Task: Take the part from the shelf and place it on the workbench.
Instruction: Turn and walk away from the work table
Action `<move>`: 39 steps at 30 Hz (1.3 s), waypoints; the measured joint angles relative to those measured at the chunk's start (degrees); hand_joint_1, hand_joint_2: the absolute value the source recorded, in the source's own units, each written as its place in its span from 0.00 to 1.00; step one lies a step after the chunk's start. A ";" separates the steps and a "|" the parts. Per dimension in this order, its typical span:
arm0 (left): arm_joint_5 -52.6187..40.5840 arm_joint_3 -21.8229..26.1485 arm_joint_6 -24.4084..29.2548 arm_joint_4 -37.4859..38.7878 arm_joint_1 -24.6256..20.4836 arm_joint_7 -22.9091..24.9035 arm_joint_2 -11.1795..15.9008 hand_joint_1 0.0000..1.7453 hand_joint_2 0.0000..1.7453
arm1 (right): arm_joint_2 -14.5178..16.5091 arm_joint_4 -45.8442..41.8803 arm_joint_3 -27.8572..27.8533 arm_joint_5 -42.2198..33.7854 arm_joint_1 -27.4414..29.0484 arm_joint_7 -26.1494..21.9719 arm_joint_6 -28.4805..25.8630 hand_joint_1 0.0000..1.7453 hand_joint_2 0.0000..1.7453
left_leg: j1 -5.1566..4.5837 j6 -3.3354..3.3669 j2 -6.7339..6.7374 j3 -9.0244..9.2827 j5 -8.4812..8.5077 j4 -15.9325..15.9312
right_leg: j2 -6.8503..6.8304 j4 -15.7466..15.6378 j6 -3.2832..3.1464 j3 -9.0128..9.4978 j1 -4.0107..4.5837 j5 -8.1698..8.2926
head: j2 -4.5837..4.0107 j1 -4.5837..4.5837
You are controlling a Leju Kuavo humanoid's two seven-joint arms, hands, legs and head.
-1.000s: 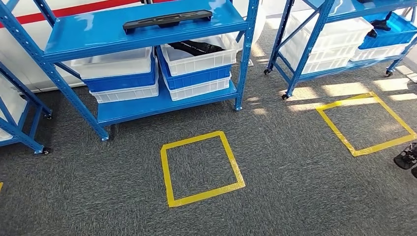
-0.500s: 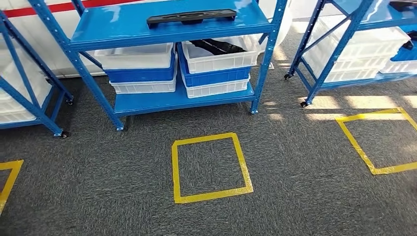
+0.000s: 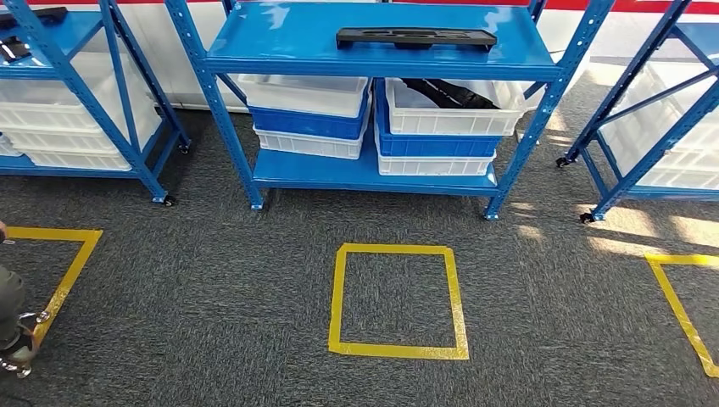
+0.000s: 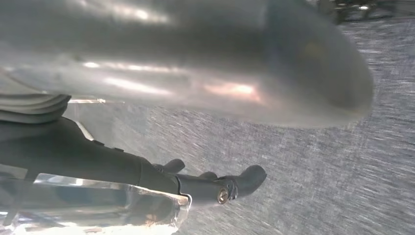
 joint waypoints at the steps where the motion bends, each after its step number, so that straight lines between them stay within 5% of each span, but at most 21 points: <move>1: -0.02 0.00 0.00 0.00 0.04 0.01 0.02 0.00 1.00 | 0.01 0.00 0.01 0.01 -0.05 -0.03 0.01 0.00 0.00 | -0.08 -0.31 -0.41 -0.10 -0.12 0.09 | 0.14 -0.52 -0.60 0.27 0.16 0.12 | 0.00 0.02; 3: -0.05 0.00 0.00 0.00 0.19 0.01 0.13 0.00 1.00 | 0.12 0.00 0.04 0.01 -0.17 -0.08 0.00 0.00 0.00 | 0.02 -0.77 -0.86 -0.32 -0.24 0.19 | -0.81 -0.67 -1.63 0.66 0.17 0.24 | 0.00 0.01; 6: -0.10 -0.02 -0.01 0.02 0.27 0.01 0.22 0.00 1.00 | 0.37 -0.01 0.19 0.04 -0.16 -0.15 -0.29 0.00 0.00 | 0.16 -1.61 2.88 -2.39 -3.10 5.03 | -2.34 -0.88 -2.69 1.09 -0.26 0.27 | 0.00 -0.40; 8: -0.12 -0.02 0.00 0.02 0.10 -0.01 0.22 0.00 0.50 | 0.34 0.00 0.34 0.05 0.20 -0.17 -0.73 0.00 0.00 | 0.40 -2.23 5.56 -6.25 -6.75 12.69 | -3.39 -0.88 -3.20 1.24 -0.04 0.03 | 0.00 -0.76; 10: -0.11 -0.01 -0.01 0.02 0.13 -0.07 0.21 0.00 0.00 | 0.32 0.00 0.51 0.05 0.42 -0.17 -0.97 0.00 0.00 | 0.69 -2.49 6.32 -8.67 -7.64 16.81 | -4.27 -0.87 -3.36 1.29 0.10 -0.15 | 0.00 -0.78; 11: -0.09 -0.01 -0.02 0.02 0.19 -0.15 0.21 0.00 0.00 | 0.31 0.00 0.61 0.05 0.41 -0.17 -1.00 0.00 0.00 | 0.77 -2.43 6.47 -8.22 -6.46 15.67 | -4.58 -0.87 -3.34 1.36 0.13 -0.22 | 0.00 -0.79; 14: 0.04 0.02 -0.11 0.01 0.13 -0.60 0.35 0.00 0.00 | 0.39 0.00 1.08 0.05 0.33 -0.17 -1.01 0.00 0.00 | 0.48 -1.40 7.27 -2.54 -1.28 4.66 | -5.02 -0.85 -3.00 1.77 0.38 -0.53 | 0.00 -0.78; 16: 0.14 0.03 -0.22 0.00 -0.06 -0.81 0.47 0.00 0.00 | 0.50 0.00 1.41 0.05 0.31 -0.17 -1.01 0.00 0.00 | 0.06 -0.80 7.75 -0.70 -0.55 1.05 | -5.22 -0.86 -2.58 1.90 0.60 -0.78 | 0.00 -0.75; 20: 0.21 0.20 -0.38 0.00 -0.17 -0.63 0.48 0.00 0.00 | 0.45 0.00 1.95 0.05 0.25 -0.10 -1.01 0.00 0.00 | 0.09 0.23 7.12 0.15 -0.14 -0.42 | -4.98 0.15 -1.58 1.58 0.82 -1.68 | 0.00 -0.66; 23: 0.27 0.41 -0.75 0.00 -0.32 -0.13 0.40 0.00 0.00 | 0.39 0.01 2.24 0.05 0.34 -0.02 -1.01 0.00 0.00 | 0.31 0.77 6.58 0.63 0.06 -1.06 | -3.44 10.02 -1.87 -3.53 0.58 -5.76 | 0.00 -0.32; 25: 0.24 0.46 -1.29 0.00 -0.31 -0.13 0.40 0.00 0.00 | 0.31 0.01 2.35 0.03 0.47 0.03 -1.01 0.00 0.00 | 0.24 0.83 6.01 0.75 -0.25 -1.04 | -3.26 15.16 -1.48 -6.65 0.45 -6.89 | 0.00 -0.24; 26: 0.20 0.46 -1.54 0.00 -0.27 -0.16 0.38 0.00 0.00 | 0.25 0.01 2.38 0.02 0.53 0.03 -1.01 0.00 0.00 | 0.26 0.75 5.70 0.92 -0.47 -1.00 | -3.25 14.57 -0.95 -6.66 0.38 -6.00 | 0.00 -0.21; 29: 0.05 0.46 -1.89 0.00 -0.24 -0.29 0.28 0.00 0.00 | 0.09 0.02 2.45 -0.01 0.58 0.06 -1.01 0.00 0.00 | 0.22 -0.02 5.01 1.69 -1.55 -0.51 | -3.06 3.51 0.42 -1.79 0.02 -1.05 | 0.00 -0.05; 31: -0.03 0.46 -1.91 0.00 -0.29 -0.33 0.34 0.00 0.00 | 0.14 0.04 2.45 -0.04 0.48 0.09 -1.01 0.00 0.00 | -0.04 -0.66 4.85 1.98 -2.52 -0.09 | -2.92 -0.43 -0.39 0.21 0.02 -0.13 | 0.00 0.02; 35: -0.21 0.45 -1.88 -0.04 -0.39 -0.28 0.42 0.00 0.00 | 0.25 0.04 2.48 -0.12 0.45 0.16 -1.04 0.00 0.00 | 0.36 -1.60 5.27 1.92 -3.95 1.53 | -2.95 -0.54 -2.54 1.37 0.09 -0.89 | 0.00 -0.05; 37: -0.41 0.44 -1.85 -0.07 -0.46 -0.22 0.40 0.00 0.00 | 0.23 0.04 2.49 -0.11 0.48 0.18 -1.07 0.00 0.00 | 0.52 -2.19 5.98 -0.99 -5.92 7.14 | -3.02 -0.60 -3.23 2.40 0.03 -1.47 | 0.00 -0.14; 39: -0.50 0.44 -1.84 -0.07 -0.43 -0.19 0.42 0.00 0.00 | 0.20 0.04 2.49 -0.11 0.50 0.18 -1.07 0.00 0.00 | 0.60 -2.53 6.31 -6.53 -7.79 15.15 | -3.06 -0.60 -3.62 3.39 0.18 -2.41 | 0.00 -0.16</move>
